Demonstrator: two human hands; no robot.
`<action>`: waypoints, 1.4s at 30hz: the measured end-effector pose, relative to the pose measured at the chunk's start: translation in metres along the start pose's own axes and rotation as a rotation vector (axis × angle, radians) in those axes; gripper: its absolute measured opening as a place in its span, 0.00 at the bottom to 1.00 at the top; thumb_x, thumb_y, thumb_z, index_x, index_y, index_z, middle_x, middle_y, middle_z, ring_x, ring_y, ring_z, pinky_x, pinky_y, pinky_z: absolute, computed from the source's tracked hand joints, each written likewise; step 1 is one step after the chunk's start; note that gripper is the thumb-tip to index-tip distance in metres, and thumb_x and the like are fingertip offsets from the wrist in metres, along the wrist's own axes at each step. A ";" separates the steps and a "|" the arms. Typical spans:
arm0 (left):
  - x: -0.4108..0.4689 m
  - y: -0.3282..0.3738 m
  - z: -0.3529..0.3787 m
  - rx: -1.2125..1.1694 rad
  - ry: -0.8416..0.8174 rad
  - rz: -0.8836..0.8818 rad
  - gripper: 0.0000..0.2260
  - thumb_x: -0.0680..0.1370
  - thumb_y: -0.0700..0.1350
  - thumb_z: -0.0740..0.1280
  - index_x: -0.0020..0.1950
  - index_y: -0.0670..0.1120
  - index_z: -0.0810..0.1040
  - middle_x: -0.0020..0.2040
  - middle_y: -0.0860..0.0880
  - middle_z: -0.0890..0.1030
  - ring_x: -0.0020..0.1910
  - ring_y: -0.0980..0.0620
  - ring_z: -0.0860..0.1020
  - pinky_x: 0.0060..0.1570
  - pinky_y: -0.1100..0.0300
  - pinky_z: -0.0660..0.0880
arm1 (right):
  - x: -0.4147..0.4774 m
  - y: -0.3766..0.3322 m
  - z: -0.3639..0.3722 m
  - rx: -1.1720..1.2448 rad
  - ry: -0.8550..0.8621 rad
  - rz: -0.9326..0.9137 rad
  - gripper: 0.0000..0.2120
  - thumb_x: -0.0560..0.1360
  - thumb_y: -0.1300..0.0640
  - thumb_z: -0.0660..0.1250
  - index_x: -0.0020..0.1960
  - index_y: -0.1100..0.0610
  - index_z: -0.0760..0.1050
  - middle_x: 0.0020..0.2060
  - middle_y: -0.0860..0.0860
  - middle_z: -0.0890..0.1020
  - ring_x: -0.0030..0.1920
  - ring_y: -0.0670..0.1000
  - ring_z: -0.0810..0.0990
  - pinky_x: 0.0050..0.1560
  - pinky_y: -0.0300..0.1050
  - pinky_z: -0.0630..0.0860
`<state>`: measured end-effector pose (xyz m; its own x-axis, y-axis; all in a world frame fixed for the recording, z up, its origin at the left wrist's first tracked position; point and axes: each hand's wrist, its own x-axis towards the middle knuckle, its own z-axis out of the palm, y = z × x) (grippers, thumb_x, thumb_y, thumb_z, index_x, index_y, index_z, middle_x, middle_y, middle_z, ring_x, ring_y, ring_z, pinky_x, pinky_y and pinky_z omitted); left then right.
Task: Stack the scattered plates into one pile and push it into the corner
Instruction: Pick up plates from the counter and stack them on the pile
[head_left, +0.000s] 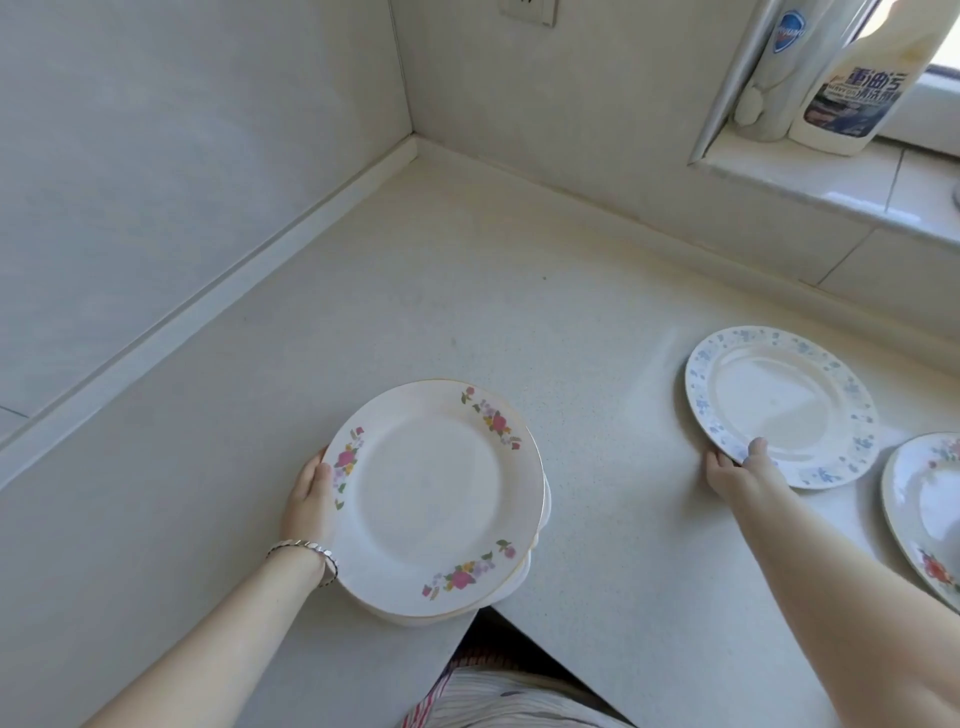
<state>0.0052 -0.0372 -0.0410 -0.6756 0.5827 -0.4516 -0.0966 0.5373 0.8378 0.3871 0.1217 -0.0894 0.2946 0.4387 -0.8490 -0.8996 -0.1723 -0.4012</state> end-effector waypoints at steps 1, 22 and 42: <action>0.000 0.000 0.000 0.003 0.002 -0.008 0.15 0.80 0.44 0.54 0.64 0.47 0.73 0.54 0.46 0.77 0.49 0.47 0.75 0.53 0.55 0.70 | 0.001 -0.001 0.001 0.013 -0.015 0.004 0.17 0.78 0.58 0.60 0.66 0.51 0.66 0.68 0.42 0.71 0.62 0.43 0.75 0.53 0.34 0.73; 0.000 0.001 -0.004 -0.091 -0.076 -0.031 0.15 0.81 0.44 0.54 0.67 0.51 0.71 0.54 0.46 0.77 0.49 0.47 0.74 0.45 0.58 0.72 | -0.153 0.052 -0.016 -1.233 -0.721 0.048 0.09 0.71 0.72 0.64 0.46 0.61 0.79 0.33 0.55 0.86 0.32 0.53 0.85 0.38 0.47 0.83; 0.002 0.004 -0.010 -0.106 -0.136 -0.174 0.14 0.81 0.51 0.52 0.62 0.55 0.73 0.55 0.48 0.78 0.48 0.49 0.77 0.44 0.58 0.73 | -0.169 0.107 -0.030 -2.159 -0.625 -0.566 0.16 0.74 0.44 0.60 0.42 0.58 0.73 0.36 0.52 0.83 0.36 0.52 0.82 0.38 0.45 0.77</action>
<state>-0.0037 -0.0403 -0.0355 -0.5379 0.5678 -0.6231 -0.2838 0.5741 0.7680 0.2507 0.0027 0.0012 -0.1760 0.8110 -0.5580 0.8629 -0.1456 -0.4839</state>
